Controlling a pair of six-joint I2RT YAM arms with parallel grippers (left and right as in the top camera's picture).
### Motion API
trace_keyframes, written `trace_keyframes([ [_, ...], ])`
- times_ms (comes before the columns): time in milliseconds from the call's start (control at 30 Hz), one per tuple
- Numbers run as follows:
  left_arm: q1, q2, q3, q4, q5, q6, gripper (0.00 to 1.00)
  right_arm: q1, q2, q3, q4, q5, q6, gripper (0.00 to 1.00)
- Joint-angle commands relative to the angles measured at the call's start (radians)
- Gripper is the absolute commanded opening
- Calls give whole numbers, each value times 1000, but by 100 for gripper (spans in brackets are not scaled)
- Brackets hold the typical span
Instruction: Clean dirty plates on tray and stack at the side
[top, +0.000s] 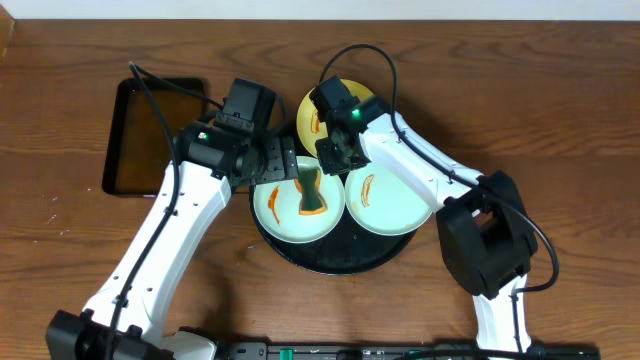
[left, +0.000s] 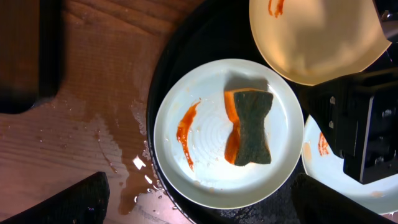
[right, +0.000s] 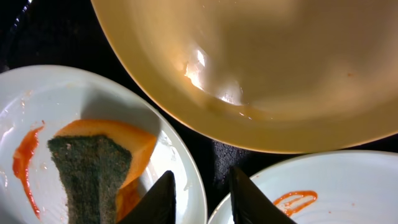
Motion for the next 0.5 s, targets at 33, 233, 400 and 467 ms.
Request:
trace_keyframes([
  [33,5,11,3,-1,-13,-5,94,13,7,-6,0,10,1,27],
  [233,5,11,3,-1,-12,-6,94,19,7,-29,4,5,1,29],
  [400,5,11,3,-1,-12,-6,94,21,7,-69,29,5,1,29],
  [467,5,11,3,-1,-12,-5,93,21,7,-83,50,3,1,28],
])
